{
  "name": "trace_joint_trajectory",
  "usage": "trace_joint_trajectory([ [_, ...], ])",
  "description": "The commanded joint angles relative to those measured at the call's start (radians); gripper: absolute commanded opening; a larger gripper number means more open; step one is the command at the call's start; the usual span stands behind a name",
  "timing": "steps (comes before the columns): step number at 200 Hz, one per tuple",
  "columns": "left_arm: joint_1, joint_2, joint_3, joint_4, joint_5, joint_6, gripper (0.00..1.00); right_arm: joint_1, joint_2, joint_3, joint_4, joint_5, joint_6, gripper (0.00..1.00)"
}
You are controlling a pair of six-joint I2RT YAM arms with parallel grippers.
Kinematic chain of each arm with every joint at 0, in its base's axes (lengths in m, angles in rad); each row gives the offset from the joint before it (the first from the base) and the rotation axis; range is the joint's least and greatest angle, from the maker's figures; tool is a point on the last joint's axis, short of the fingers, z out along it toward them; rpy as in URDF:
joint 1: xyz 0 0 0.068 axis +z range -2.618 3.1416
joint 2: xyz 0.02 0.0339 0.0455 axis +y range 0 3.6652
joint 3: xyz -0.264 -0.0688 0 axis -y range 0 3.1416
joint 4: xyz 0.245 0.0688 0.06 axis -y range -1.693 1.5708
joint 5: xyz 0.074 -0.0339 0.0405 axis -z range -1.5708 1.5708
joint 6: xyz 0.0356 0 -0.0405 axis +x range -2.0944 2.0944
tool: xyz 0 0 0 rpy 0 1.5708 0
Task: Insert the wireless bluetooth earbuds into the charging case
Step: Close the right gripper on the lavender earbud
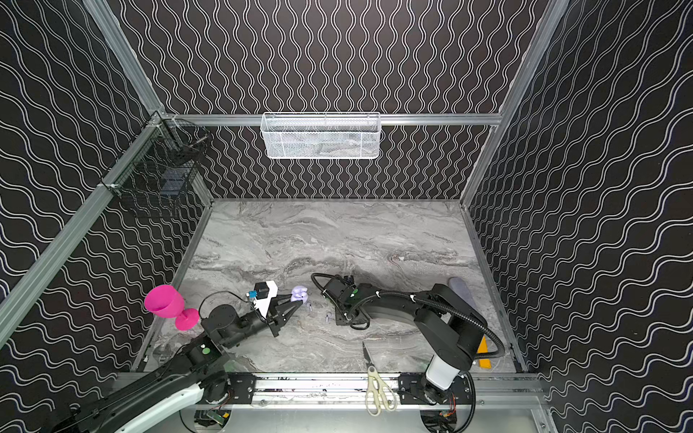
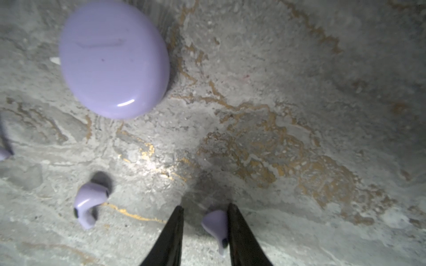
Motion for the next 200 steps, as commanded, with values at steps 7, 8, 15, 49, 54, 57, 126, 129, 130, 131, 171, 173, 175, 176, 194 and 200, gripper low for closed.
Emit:
trace_joint_trajectory([
  [7,0.002,-0.004,0.009,0.014,-0.004,0.015,0.15,0.0,0.006,0.0,-0.035,-0.004,-0.007,0.35],
  [8,0.002,-0.003,0.009,0.014,-0.004,0.015,0.15,0.0,0.006,0.0,-0.034,-0.003,-0.007,0.35],
  [15,0.002,-0.003,0.009,0.014,-0.004,0.015,0.15,0.0,0.006,0.001,-0.039,-0.002,-0.011,0.35],
  [49,0.002,0.001,0.011,0.016,-0.002,0.015,0.15,0.0,0.005,0.01,-0.062,0.008,-0.029,0.35],
  [54,0.002,0.002,0.011,0.015,-0.002,0.015,0.15,0.0,0.006,0.011,-0.065,0.009,-0.031,0.35],
  [57,0.002,0.001,0.011,0.015,-0.002,0.015,0.15,0.0,0.007,0.012,-0.067,0.01,-0.033,0.35],
  [126,0.002,-0.001,0.011,0.015,0.0,0.015,0.15,-0.001,0.02,0.028,-0.083,0.013,-0.043,0.33],
  [129,0.002,0.0,0.011,0.016,0.001,0.015,0.15,-0.001,0.021,0.028,-0.083,0.013,-0.042,0.32],
  [130,0.002,0.0,0.011,0.015,0.0,0.015,0.15,-0.001,0.021,0.029,-0.083,0.014,-0.043,0.32],
  [131,0.002,-0.001,0.011,0.015,0.0,0.015,0.15,-0.002,0.021,0.029,-0.083,0.015,-0.043,0.32],
  [171,0.002,-0.005,0.009,0.013,-0.001,0.016,0.15,-0.004,0.023,0.029,-0.075,0.005,-0.044,0.31],
  [173,0.002,-0.004,0.009,0.013,0.0,0.015,0.15,-0.005,0.023,0.029,-0.075,0.005,-0.043,0.31],
  [175,0.002,-0.002,0.009,0.014,0.0,0.015,0.15,-0.006,0.023,0.029,-0.074,0.006,-0.044,0.31],
  [176,0.002,-0.002,0.009,0.014,0.0,0.013,0.15,-0.006,0.023,0.029,-0.074,0.006,-0.044,0.3],
  [194,0.002,0.001,0.011,0.014,0.002,0.015,0.15,-0.009,0.018,0.026,-0.066,0.005,-0.043,0.3],
  [200,0.002,-0.001,0.01,0.012,0.002,0.015,0.15,-0.01,0.018,0.026,-0.063,0.004,-0.043,0.29],
])
